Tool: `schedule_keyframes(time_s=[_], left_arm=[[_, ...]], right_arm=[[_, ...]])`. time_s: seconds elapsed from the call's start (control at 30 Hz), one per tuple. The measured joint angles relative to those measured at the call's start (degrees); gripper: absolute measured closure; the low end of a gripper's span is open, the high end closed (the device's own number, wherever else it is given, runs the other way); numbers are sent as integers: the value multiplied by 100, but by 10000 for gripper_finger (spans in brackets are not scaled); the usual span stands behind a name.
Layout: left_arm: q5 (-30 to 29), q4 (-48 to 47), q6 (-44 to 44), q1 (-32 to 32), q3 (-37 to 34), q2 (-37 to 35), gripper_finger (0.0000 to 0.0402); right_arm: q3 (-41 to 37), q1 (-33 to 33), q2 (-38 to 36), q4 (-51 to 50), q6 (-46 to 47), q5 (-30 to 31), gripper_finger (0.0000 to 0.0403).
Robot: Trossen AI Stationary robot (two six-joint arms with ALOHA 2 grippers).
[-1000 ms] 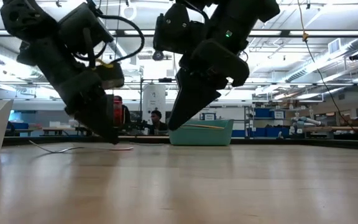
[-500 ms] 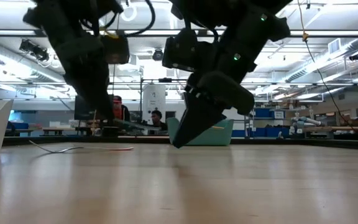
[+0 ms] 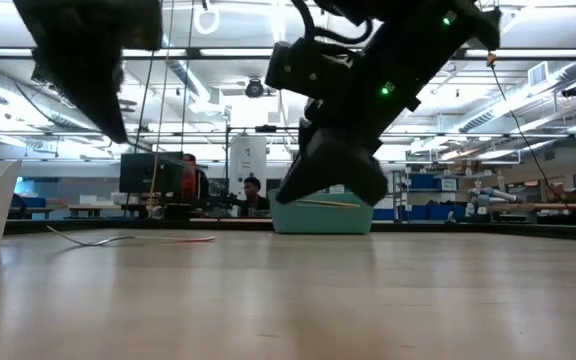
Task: Sort silverware by color (type)
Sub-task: Put the blue fork into the white bin
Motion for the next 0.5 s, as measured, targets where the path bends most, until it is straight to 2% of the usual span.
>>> schedule_keyframes(time_s=[0.07, 0.13, 0.27, 0.37, 0.5], left_arm=[[-135, -106, -317, -215, 21, -104, 389], [-182, -384, -678, -392, 21, -197, 389], [-182, -724, -1479, -731, 17, -276, 389], [-176, -844, -2034, -1013, 37, -329, 389], [-341, -927, -2563, -1414, 38, -329, 389]], right_arm=[[-52, 29, 0, 26, -1, 504, 392], [-143, 32, -2, 211, 1, 713, 392], [-416, -1, -4, 657, -103, 901, 392], [-531, -38, -4, 1111, -514, 1083, 392], [-594, -114, -4, 1665, -991, 1001, 392]])
